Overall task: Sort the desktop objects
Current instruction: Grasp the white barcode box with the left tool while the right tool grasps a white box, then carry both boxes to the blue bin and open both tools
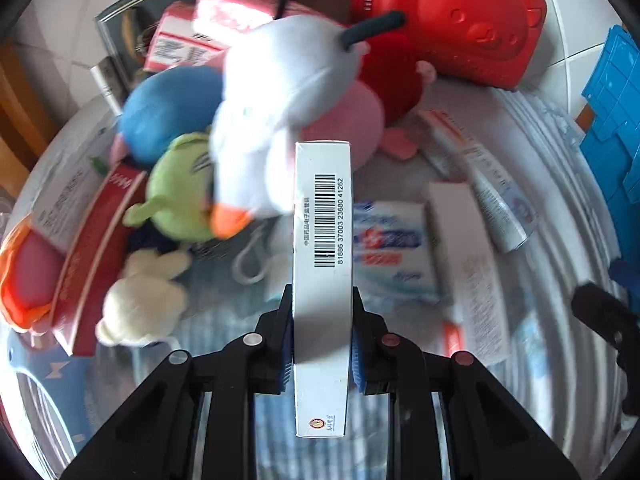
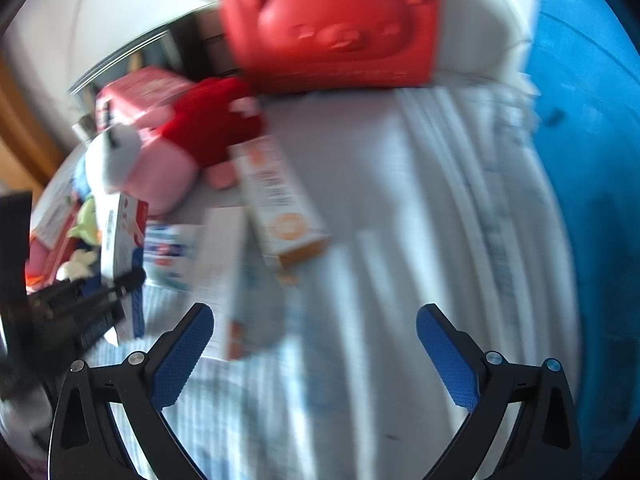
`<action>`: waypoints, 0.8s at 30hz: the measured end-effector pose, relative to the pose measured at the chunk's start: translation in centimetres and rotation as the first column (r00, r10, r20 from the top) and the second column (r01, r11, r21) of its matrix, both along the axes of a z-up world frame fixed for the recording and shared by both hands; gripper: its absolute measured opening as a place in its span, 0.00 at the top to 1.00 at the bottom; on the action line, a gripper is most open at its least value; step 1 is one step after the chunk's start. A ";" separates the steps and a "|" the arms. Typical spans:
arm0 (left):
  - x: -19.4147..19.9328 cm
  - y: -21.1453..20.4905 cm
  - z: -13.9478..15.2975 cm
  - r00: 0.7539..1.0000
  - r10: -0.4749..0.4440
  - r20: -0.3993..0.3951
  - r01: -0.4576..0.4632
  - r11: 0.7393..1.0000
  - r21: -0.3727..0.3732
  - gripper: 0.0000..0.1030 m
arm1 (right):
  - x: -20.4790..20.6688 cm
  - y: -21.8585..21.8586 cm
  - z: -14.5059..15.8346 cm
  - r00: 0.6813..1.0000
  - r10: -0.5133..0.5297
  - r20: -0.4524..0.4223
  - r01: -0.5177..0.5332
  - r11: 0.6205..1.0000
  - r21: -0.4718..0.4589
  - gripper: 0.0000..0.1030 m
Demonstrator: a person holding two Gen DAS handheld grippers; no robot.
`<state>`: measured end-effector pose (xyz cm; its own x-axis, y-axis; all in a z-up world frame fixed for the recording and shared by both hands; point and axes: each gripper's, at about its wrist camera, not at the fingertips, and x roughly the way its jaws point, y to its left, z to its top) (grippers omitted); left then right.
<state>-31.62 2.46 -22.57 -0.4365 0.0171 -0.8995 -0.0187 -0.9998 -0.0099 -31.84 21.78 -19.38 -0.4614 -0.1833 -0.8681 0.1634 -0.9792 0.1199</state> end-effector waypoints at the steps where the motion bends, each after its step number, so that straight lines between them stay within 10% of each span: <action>1: 0.4 -0.5 0.0 1.000 0.002 0.000 -0.002 1.000 0.004 0.78 | -0.7 -1.3 -0.1 1.000 0.027 0.008 -0.027 1.000 0.004 0.00; 11: 1.9 -2.0 1.5 0.999 -0.001 -0.052 0.004 0.998 0.060 0.78 | -4.0 -6.8 -2.4 0.991 0.095 0.096 -0.100 0.994 0.049 0.31; 14: 2.0 -2.0 2.0 0.998 -0.005 -0.063 0.009 0.998 0.068 0.78 | -4.6 -6.6 -3.1 0.987 0.096 0.129 -0.102 0.994 0.040 0.58; 24: 6.0 -0.8 7.7 0.984 -0.031 -0.178 0.048 0.995 0.093 0.78 | -1.5 -4.1 6.0 0.994 0.111 0.018 -0.111 0.994 -0.003 0.59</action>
<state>-25.64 1.63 -14.86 -0.5852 0.1204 -0.8019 -0.0681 -0.9927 -0.0993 -33.32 17.65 -13.36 -0.4227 -0.2341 -0.8755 0.2689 -0.9549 0.1255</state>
